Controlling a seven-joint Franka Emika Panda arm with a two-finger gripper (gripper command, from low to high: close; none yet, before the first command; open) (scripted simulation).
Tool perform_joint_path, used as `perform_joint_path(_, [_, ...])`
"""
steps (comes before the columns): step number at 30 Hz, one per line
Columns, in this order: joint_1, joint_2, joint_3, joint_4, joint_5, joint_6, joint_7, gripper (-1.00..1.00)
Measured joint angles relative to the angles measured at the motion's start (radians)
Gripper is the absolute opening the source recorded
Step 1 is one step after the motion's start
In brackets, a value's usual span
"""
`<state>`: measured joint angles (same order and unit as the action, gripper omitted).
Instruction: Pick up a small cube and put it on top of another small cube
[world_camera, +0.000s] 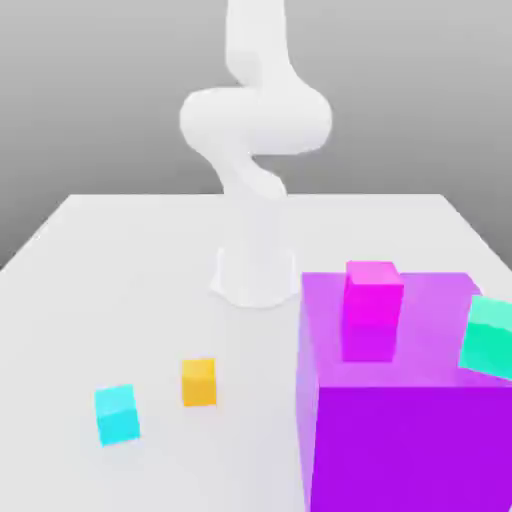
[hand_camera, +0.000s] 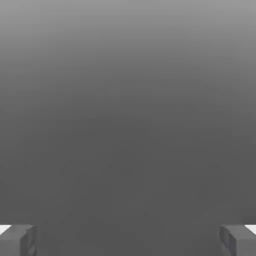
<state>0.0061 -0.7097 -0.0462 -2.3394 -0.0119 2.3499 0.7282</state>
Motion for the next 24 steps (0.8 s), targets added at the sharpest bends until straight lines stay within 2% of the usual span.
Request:
perform_joint_path(9, [0.015,0.327,-0.185,-0.144,-0.011,0.183,-0.286,0.0])
perform_joint_path(16, [0.006,0.582,-0.31,-0.253,0.043,0.322,-0.549,0.0])
perform_joint_path(21, [-0.064,0.771,-0.332,-0.331,0.118,0.42,-0.763,0.0])
perform_joint_path(24, [-0.102,0.849,-0.299,-0.341,0.185,0.437,-0.851,0.0])
